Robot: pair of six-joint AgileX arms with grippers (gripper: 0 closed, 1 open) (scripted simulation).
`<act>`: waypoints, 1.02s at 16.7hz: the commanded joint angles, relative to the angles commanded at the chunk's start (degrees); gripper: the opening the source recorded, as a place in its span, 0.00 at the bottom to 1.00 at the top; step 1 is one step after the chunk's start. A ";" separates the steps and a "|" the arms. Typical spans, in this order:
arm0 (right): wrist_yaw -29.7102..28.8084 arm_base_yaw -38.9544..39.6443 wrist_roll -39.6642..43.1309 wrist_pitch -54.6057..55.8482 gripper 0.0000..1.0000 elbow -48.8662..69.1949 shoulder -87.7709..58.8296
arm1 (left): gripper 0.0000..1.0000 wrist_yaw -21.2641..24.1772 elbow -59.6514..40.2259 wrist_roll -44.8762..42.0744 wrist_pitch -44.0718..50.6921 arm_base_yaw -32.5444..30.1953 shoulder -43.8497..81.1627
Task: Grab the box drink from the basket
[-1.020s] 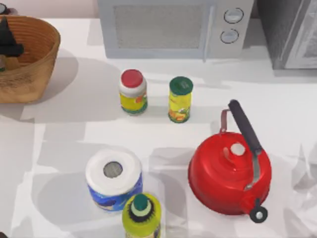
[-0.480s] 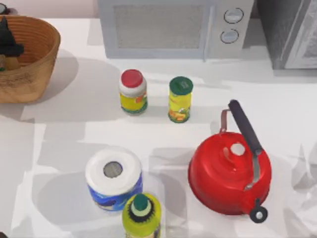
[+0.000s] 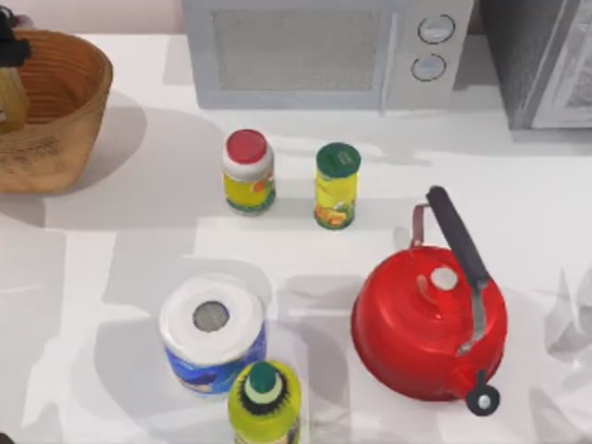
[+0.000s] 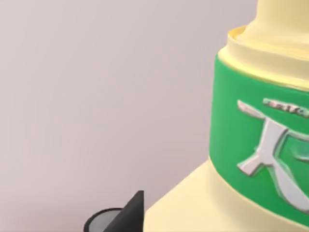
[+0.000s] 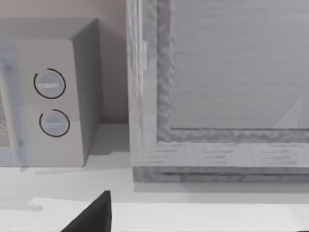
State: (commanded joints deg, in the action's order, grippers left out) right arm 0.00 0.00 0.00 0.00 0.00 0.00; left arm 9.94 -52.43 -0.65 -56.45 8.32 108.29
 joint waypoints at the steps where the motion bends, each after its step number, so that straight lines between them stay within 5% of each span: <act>1: 0.00 0.00 0.00 0.00 1.00 0.00 0.00 | 0.00 -0.03 -1.23 -0.04 2.65 -0.02 -1.65; 9: 0.00 0.00 0.00 0.00 1.00 0.00 0.00 | 0.00 -0.24 -9.40 -0.26 22.01 -0.09 -12.86; 17: 0.00 0.00 0.00 0.00 1.00 0.00 0.00 | 0.00 -0.35 -9.42 -0.23 24.09 -0.06 -14.17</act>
State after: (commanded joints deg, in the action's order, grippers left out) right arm 0.00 0.00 0.00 0.00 0.00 0.00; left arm 9.59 -61.85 -0.88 -32.35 8.25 94.12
